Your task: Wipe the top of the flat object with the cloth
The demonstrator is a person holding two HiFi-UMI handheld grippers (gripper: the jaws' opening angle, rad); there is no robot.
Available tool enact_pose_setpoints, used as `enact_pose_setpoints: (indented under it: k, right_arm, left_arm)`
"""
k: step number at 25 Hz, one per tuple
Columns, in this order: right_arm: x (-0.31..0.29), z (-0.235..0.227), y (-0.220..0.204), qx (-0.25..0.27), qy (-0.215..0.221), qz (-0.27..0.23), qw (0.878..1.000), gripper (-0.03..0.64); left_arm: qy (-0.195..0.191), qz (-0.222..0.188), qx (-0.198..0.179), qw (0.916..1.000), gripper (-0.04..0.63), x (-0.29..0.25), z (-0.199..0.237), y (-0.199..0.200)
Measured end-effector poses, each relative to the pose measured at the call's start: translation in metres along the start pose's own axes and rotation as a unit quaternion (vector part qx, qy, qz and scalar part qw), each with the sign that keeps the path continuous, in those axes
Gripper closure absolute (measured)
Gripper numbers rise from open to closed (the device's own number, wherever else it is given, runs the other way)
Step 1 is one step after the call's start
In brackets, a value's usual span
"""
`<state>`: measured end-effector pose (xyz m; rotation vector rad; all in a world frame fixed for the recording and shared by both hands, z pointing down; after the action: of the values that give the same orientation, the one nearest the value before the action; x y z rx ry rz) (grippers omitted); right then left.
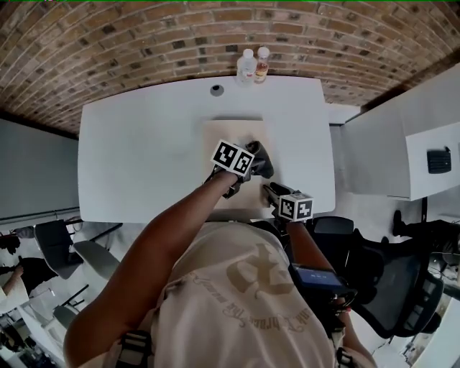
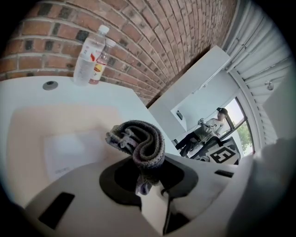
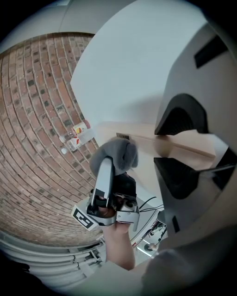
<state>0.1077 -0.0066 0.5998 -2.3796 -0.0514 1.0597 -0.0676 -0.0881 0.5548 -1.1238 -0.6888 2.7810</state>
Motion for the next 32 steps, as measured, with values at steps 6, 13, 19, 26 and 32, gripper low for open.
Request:
enact_pose_setpoints:
  k: [6, 13, 19, 26, 32]
  right_arm:
    - [-0.001, 0.002, 0.004, 0.020, -0.011, 0.012, 1.000, 0.451]
    - [0.000, -0.003, 0.000, 0.022, -0.018, 0.013, 1.000, 0.451]
    - [-0.001, -0.003, 0.000, 0.024, -0.027, 0.015, 0.999, 0.451]
    - [-0.001, 0.000, -0.001, 0.017, -0.036, 0.013, 0.999, 0.451]
    - [-0.001, 0.002, -0.003, 0.007, -0.048, 0.002, 0.999, 0.451]
  left_arm:
    - [-0.002, 0.037, -0.011, 0.9992, 0.491, -0.030, -0.004, 0.007]
    - [0.044, 0.049, -0.001, 0.9979, 0.490, -0.013, 0.012, -0.006]
    - [0.069, 0.048, 0.006, 0.9964, 0.489, 0.022, 0.032, -0.024]
    - [0.090, 0.018, 0.029, 0.9954, 0.489, 0.070, 0.058, -0.053]
    - [0.104, -0.005, 0.044, 0.9936, 0.489, 0.101, 0.072, -0.075]
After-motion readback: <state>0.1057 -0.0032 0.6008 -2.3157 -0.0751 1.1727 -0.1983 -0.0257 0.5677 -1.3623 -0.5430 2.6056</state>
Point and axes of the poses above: the fingertips, and each gripper's own axes: x backward along the fingers, z to its left, y out of its top, the point moved 9 cm from there along x, backward along the fingers, and after that the axes turned 2 degrees about z, right-handed, at the moved point
